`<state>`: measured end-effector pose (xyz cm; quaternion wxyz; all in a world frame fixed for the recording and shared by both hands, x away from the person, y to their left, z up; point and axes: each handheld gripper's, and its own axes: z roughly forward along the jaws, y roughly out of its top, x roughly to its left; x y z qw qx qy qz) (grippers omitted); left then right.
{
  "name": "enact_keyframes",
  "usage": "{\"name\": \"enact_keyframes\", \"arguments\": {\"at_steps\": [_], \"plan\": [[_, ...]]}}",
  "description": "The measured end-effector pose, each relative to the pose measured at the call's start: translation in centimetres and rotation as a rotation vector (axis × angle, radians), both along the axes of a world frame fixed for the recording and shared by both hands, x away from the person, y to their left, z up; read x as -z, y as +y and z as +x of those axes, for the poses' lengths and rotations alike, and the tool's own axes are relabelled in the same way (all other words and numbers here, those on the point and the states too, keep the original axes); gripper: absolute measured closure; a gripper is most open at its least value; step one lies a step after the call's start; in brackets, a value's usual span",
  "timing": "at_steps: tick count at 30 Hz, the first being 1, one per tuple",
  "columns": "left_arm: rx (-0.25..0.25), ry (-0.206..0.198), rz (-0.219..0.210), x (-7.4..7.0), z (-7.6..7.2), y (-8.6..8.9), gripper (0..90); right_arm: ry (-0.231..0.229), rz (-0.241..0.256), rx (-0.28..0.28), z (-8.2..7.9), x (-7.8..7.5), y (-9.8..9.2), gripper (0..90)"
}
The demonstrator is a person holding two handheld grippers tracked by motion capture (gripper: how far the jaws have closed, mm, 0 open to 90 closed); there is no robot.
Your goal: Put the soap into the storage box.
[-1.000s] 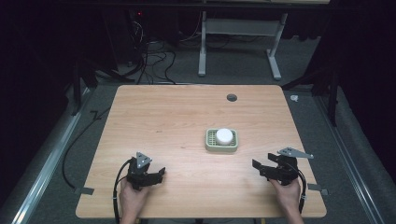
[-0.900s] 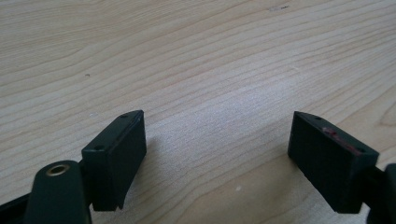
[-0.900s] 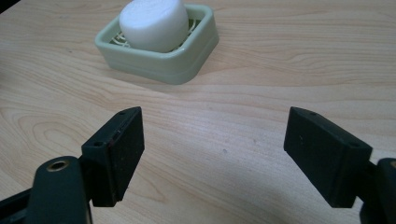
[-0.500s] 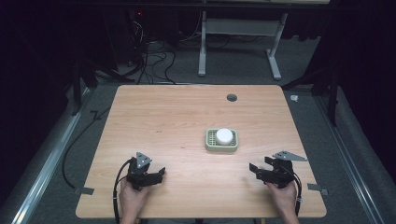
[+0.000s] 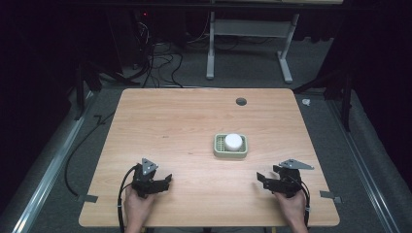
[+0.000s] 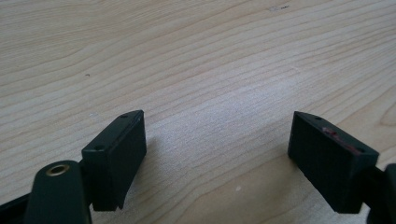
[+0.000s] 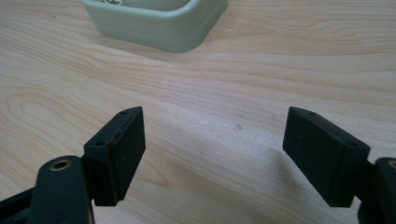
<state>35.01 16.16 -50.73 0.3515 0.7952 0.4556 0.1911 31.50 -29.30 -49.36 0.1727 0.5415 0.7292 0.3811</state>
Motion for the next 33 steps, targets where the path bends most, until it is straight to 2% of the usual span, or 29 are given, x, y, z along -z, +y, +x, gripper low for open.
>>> {"name": "enact_keyframes", "arguments": {"at_steps": [17,21,26,33], "plan": [[0.0,0.0,0.0,0.0,0.0,0.0,19.7,0.012,-0.039,-0.001,0.0,0.7,0.7,22.3],[0.0,0.0,0.0,0.0,0.0,0.0,19.7,0.002,-0.07,0.0,-0.1,0.8,0.9,22.8],[0.0,-0.001,0.001,0.0,0.0,0.0,19.7,-0.011,-0.185,-0.013,-0.2,0.9,2.1,23.2],[0.0,-0.002,0.0,0.0,0.0,0.0,19.7,-0.012,-0.181,-0.017,-0.2,0.9,2.2,23.2]]}}
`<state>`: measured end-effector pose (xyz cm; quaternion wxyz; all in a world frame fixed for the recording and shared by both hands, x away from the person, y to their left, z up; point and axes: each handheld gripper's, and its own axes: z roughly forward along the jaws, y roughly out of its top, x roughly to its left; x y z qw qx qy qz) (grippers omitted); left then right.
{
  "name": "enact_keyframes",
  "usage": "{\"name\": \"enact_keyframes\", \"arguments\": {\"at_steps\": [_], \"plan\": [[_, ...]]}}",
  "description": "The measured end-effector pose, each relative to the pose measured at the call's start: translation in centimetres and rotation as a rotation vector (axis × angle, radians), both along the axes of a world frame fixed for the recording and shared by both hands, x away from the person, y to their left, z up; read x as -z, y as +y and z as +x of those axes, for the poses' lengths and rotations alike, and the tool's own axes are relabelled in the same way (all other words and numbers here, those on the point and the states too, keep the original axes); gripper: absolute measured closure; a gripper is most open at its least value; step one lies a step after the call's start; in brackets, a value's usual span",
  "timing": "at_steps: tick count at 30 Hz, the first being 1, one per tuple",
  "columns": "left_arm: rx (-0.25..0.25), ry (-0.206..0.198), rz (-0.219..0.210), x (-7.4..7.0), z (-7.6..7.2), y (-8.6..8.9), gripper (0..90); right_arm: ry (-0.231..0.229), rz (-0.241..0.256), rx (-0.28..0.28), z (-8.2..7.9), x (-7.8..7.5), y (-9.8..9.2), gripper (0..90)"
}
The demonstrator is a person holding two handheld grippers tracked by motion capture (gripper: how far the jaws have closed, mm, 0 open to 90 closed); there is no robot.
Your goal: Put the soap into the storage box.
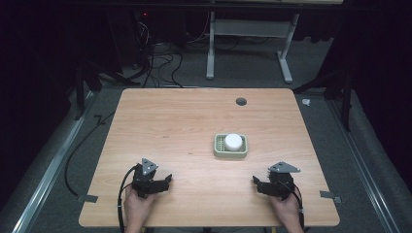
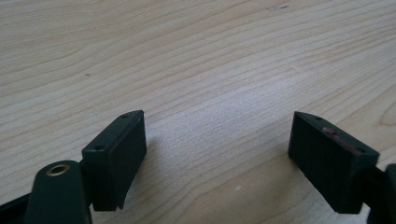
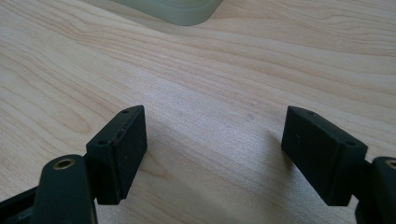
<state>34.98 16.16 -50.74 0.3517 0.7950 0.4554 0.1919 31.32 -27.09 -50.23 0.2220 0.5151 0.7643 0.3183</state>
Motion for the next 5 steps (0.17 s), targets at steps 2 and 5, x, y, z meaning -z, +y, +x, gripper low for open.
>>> {"name": "enact_keyframes", "arguments": {"at_steps": [2,5], "plan": [[0.0,0.0,0.0,0.0,0.0,0.0,19.7,0.0,0.0,0.0,0.0,0.0,0.0,23.1],[0.0,0.0,0.0,0.0,0.0,0.0,19.7,0.0,0.0,0.0,0.0,0.0,0.0,23.1]]}}
